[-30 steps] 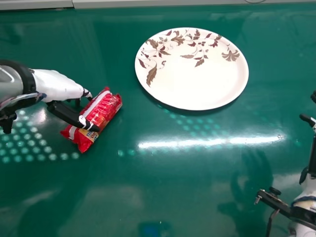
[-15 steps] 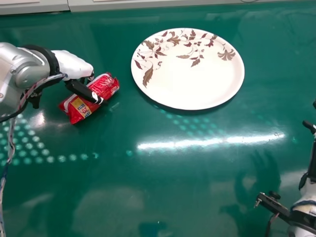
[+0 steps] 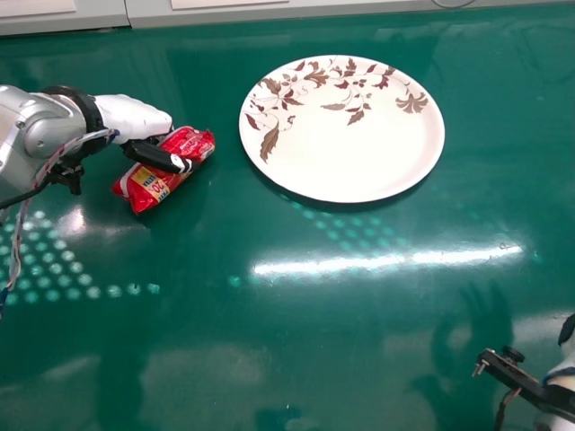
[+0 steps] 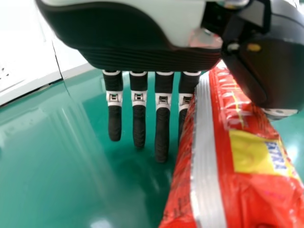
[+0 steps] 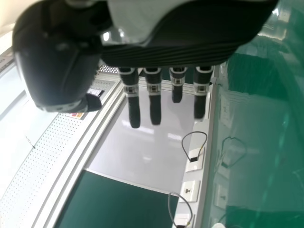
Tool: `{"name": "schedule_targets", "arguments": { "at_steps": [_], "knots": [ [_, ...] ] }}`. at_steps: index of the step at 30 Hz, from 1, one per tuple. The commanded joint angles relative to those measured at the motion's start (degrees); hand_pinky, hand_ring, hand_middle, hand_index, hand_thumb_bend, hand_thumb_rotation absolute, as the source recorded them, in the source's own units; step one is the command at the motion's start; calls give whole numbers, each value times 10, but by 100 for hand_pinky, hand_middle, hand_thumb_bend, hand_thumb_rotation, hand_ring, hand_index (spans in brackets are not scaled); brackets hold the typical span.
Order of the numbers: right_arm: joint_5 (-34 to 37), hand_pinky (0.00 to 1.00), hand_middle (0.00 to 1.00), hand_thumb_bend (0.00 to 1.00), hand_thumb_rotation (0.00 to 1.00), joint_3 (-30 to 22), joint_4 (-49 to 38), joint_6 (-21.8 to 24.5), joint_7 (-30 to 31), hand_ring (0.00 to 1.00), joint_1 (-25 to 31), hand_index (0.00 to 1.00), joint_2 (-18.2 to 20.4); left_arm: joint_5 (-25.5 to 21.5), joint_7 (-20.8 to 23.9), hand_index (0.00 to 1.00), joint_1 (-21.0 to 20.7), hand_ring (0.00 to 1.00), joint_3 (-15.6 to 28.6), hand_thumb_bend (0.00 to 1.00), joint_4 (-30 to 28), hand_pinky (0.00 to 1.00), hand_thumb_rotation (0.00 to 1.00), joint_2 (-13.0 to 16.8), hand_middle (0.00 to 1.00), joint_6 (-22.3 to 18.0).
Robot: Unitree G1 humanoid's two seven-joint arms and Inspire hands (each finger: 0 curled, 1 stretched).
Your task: Pick up biscuit and place it in the plate
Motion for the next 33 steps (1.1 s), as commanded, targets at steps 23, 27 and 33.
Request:
{"name": "schedule_targets", "arguments": {
  "at_steps": [23, 27, 33],
  "knots": [
    [7, 81, 86, 42, 23, -41, -23, 8, 5, 85, -6, 82, -4, -9, 21, 49, 40, 49, -37, 47, 28, 39, 5, -33, 55, 4],
    [4, 79, 85, 43, 25, -49, -20, 15, 13, 83, -17, 82, -13, -35, 22, 49, 33, 44, -26, 48, 18, 34, 5, -31, 49, -7],
    [14, 76, 84, 47, 27, -67, -17, 14, 27, 82, -32, 80, -21, -57, -5, 48, 33, 36, 3, 48, -60, 27, 5, -19, 42, 33]
  ]
}}
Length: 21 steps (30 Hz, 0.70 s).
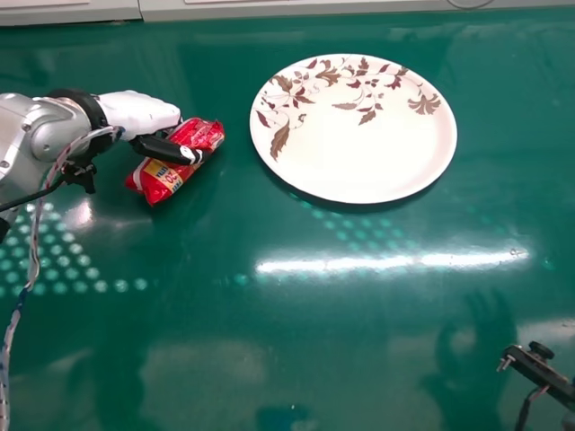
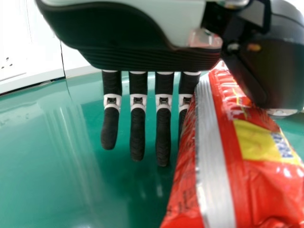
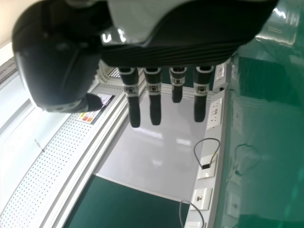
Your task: Pick up biscuit and place it in the plate
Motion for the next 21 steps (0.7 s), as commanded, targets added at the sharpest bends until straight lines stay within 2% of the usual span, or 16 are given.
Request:
{"name": "schedule_targets", "arguments": {
  "at_steps": [1, 2, 6, 7, 8, 9, 10, 12, 16, 18, 21],
  "knots": [
    [1, 76, 84, 47, 27, -10, 1, 3, 5, 81, 0, 80, -7, -18, -35, 48, 27, 34, 0, 47, -39, 25, 5, -10, 41, 14],
    [0, 76, 83, 47, 27, -11, -1, 7, 6, 81, -1, 80, -6, -25, -42, 48, 28, 37, 7, 47, -54, 26, 5, -7, 43, 20],
    [2, 76, 83, 48, 26, -15, -5, 12, 11, 81, -6, 80, -4, -32, -81, 47, 30, 25, 29, 48, -120, 16, 5, -1, 33, 74],
    [3, 75, 82, 47, 24, -16, -6, 13, 12, 81, -7, 79, -4, -32, -90, 48, 30, 22, 33, 49, -134, 14, 3, 1, 38, 87],
    [3, 74, 82, 47, 24, -16, -7, 14, 13, 80, -7, 79, -5, -33, -97, 49, 29, 20, 37, 49, -147, 13, 1, 3, 39, 95],
    [4, 74, 82, 47, 23, -17, -7, 14, 15, 80, -8, 79, -5, -35, -103, 51, 29, 23, 41, 49, -158, 15, 1, 6, 40, 102],
    [6, 74, 82, 47, 23, -17, -7, 15, 16, 80, -9, 79, -4, -39, -107, 52, 29, 28, 46, 50, -168, 19, 0, 10, 41, 105],
    [8, 74, 82, 47, 22, -17, -4, 14, 18, 80, -11, 79, -3, -57, -112, 51, 32, 26, 63, 50, -188, 19, 0, 17, 42, 104],
    [8, 74, 82, 47, 20, -13, -1, 19, 20, 80, -18, 79, -2, -86, -125, 50, 34, 13, 93, 50, -227, 8, 0, 24, 44, 126],
    [5, 75, 83, 47, 21, -11, 2, 21, 20, 81, -21, 79, -3, -98, -116, 49, 35, 10, 106, 50, -237, 7, 0, 25, 45, 122],
    [4, 76, 83, 48, 23, -8, 4, 26, 20, 82, -28, 80, -4, -118, -110, 48, 31, 12, 119, 50, -239, 8, 0, 27, 46, 108]
  ]
}}
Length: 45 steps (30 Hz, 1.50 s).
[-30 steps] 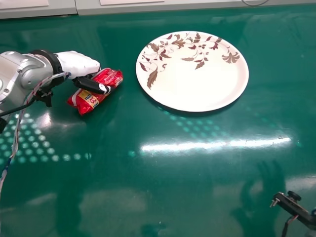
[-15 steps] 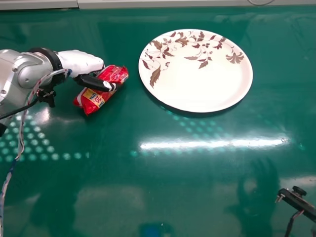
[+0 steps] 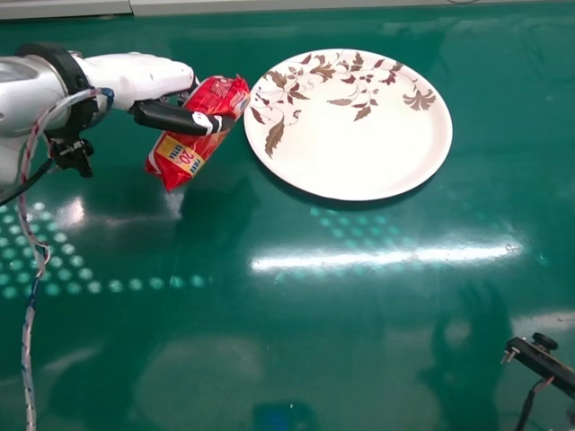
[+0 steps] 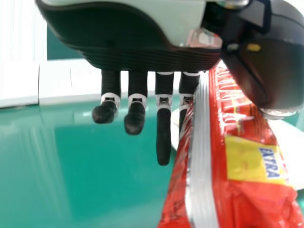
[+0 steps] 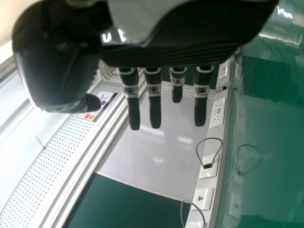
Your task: Pick up biscuit and place it in the plate
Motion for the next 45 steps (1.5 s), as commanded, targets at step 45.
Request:
{"name": "schedule_targets", "arguments": {
  "at_steps": [45],
  "knots": [
    [-28, 76, 83, 51, 31, 21, -2, 9, -8, 81, 13, 79, 3, 67, 269, 49, -247, 13, -106, 50, 319, 7, 0, -306, 38, -109]
  ]
}}
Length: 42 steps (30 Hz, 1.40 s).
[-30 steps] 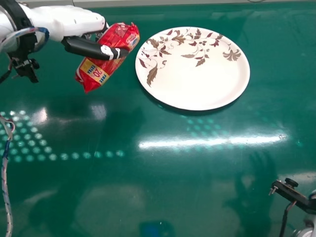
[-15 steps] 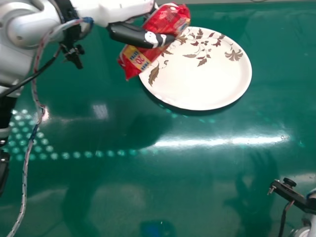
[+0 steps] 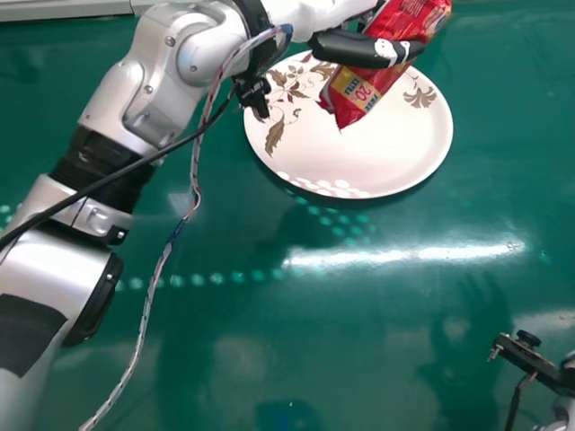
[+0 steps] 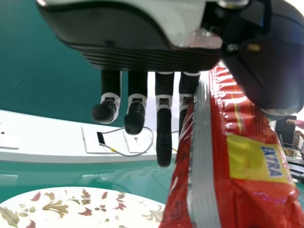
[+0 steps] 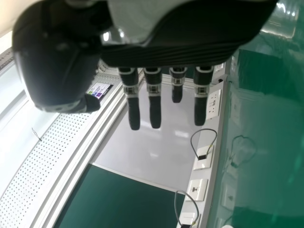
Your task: Pick up biscuit and place it in the plate
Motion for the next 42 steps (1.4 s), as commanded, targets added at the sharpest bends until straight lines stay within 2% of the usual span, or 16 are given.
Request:
{"name": "schedule_targets", "arguments": {
  "at_steps": [1, 6, 9, 12, 15, 17, 25, 26, 28, 36, 41, 42],
  "knots": [
    [4, 75, 83, 51, 30, -7, -6, -1, 1, 81, 7, 79, 2, 4, 31, 49, -23, 13, -13, 50, 38, 7, 0, -16, 38, -12],
    [8, 76, 83, 51, 31, -10, -6, -6, 4, 81, 11, 79, 1, 24, 58, 49, -34, 13, -34, 50, 93, 7, 0, -27, 41, -23],
    [5, 75, 83, 52, 33, -13, -7, -5, 5, 81, 16, 79, 1, 43, 70, 50, -40, 17, -45, 50, 110, 10, 0, -25, 40, -22],
    [3, 75, 83, 51, 33, -14, -8, -3, 5, 81, 20, 79, 2, 62, 82, 50, -48, 13, -57, 50, 128, 7, 0, -25, 39, -12],
    [5, 76, 83, 52, 32, -13, -10, 2, 4, 81, 21, 79, 6, 76, 105, 50, -55, 12, -67, 50, 156, 6, 0, -23, 39, -17],
    [6, 77, 83, 51, 31, -13, -11, 5, 4, 82, 21, 79, 7, 86, 103, 49, -61, 11, -76, 50, 173, 5, 0, -28, 39, -3],
    [4, 77, 83, 50, 31, -15, -8, -4, 5, 81, 21, 79, 6, 110, 133, 49, -78, 12, -105, 50, 225, 6, 0, -42, 38, 0],
    [5, 77, 83, 50, 30, -15, -9, -3, 5, 82, 21, 79, 7, 110, 136, 49, -80, 13, -106, 50, 232, 6, 0, -43, 44, -3],
    [7, 78, 83, 50, 30, -14, -10, 0, 4, 82, 22, 79, 10, 111, 136, 49, -85, 13, -111, 51, 241, 6, 0, -46, 46, -3],
    [7, 78, 84, 51, 31, -13, -15, 1, 3, 83, 28, 79, 14, 129, 137, 49, -91, 14, -139, 51, 269, 8, 0, -68, 47, 8],
    [7, 79, 84, 51, 31, -13, -15, -4, 3, 83, 32, 79, 13, 124, 158, 49, -92, 28, -140, 51, 283, 18, 0, -73, 48, -14],
    [8, 78, 84, 52, 32, -13, -15, -7, 3, 82, 33, 79, 13, 124, 159, 52, -91, 31, -139, 50, 283, 21, 0, -74, 46, -16]
  ]
}}
